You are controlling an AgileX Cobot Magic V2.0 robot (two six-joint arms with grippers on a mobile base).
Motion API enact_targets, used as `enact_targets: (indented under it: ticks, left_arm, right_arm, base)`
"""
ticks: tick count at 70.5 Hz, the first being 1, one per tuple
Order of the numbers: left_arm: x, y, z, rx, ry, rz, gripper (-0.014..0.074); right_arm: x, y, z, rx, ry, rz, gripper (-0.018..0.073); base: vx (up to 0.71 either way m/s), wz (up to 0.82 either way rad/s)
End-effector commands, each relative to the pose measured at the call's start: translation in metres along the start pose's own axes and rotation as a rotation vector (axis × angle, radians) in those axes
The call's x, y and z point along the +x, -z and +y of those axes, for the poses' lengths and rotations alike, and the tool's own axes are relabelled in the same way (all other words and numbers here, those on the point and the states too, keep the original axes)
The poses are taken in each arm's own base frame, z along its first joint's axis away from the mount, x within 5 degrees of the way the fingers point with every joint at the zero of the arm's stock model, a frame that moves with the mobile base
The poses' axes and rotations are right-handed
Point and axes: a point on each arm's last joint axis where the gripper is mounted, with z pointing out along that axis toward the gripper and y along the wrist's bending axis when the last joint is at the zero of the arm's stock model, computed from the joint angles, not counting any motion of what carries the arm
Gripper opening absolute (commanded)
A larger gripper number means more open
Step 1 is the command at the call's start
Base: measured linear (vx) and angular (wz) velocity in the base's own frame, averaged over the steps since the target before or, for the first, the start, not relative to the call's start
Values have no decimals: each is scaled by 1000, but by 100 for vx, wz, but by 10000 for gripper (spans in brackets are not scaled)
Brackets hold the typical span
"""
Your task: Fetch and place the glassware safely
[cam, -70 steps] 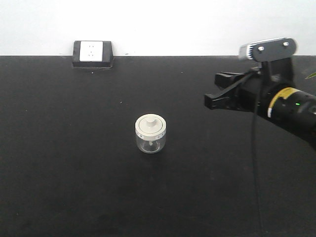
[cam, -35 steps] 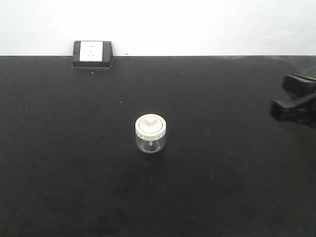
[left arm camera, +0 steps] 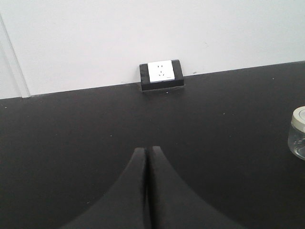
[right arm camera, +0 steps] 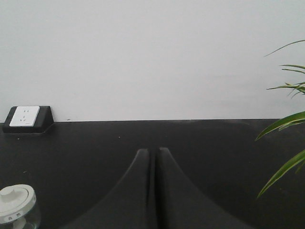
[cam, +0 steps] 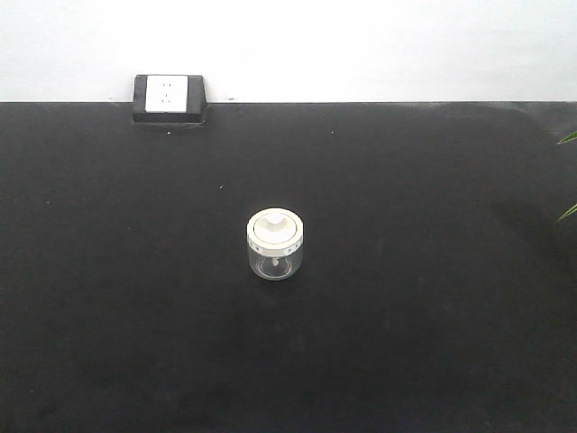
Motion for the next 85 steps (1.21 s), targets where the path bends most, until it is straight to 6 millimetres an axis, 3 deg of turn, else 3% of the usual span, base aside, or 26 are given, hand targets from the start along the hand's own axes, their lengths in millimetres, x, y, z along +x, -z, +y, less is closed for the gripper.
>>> enact_targets:
  ticks: [1, 28, 85]
  left_arm:
    - [-14, 1, 0, 6, 9, -84, -7]
    - [-14, 1, 0, 6, 9, -84, -7]
    - [-14, 1, 0, 6, 9, -84, -7]
  right_arm:
    - [-3, 13, -1, 0, 23, -70, -3]
    - [20, 40, -10, 59, 9, -90, -3]
    - [22, 40, -11, 75, 18, -71, -3]
  base:
    - [0, 0]
    - [0, 0]
    - [0, 0]
